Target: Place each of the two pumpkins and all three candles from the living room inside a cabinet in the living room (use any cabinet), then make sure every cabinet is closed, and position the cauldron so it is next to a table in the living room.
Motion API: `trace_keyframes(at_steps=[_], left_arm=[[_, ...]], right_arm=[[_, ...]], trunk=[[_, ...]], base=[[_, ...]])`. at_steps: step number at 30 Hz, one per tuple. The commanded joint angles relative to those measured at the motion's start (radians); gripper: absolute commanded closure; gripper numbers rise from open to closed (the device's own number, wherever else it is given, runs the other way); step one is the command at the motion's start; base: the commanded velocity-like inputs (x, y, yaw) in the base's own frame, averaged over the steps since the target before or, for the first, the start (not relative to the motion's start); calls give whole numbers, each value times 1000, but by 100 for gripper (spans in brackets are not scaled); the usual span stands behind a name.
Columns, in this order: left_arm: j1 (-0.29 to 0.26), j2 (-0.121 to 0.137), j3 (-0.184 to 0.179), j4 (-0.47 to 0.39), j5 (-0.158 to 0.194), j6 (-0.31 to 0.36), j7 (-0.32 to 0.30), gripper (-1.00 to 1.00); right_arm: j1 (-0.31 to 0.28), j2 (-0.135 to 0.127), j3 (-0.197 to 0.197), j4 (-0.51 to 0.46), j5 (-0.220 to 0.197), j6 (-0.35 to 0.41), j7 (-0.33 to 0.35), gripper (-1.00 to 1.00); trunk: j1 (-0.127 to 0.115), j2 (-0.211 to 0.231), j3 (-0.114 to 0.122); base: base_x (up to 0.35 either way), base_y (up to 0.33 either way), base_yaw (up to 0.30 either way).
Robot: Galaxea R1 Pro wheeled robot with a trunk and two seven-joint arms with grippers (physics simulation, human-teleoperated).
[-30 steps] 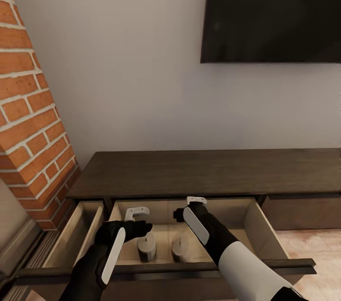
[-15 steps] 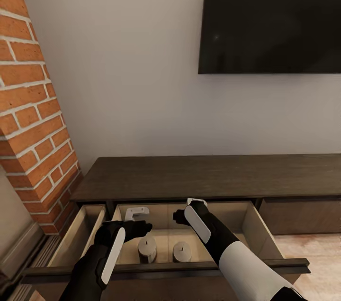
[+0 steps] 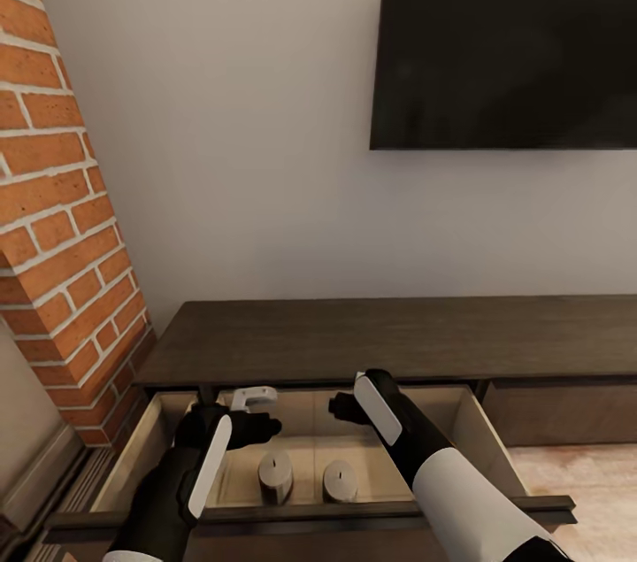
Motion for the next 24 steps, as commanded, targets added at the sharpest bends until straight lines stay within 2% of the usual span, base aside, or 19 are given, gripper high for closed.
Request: trace_keyframes(at_steps=[1,6,24], left_arm=[[-1,-1,0,-1,9,5,7,-100],[-2,-1,0,-1,9,34,8,-100],[-2,-4,-7,-1,11,40,9,-100]], right_arm=[[-1,0,2,-1,-9,2,-10,-100],[-1,0,2,-1,-9,2,-10,-100],[-1,0,7,-1,-10,2,-8,-100]], trunk=[[-4,7,2],[-23,42,18],[-92,168,74]], base=[[0,0,0],[0,0,0],[0,0,0]])
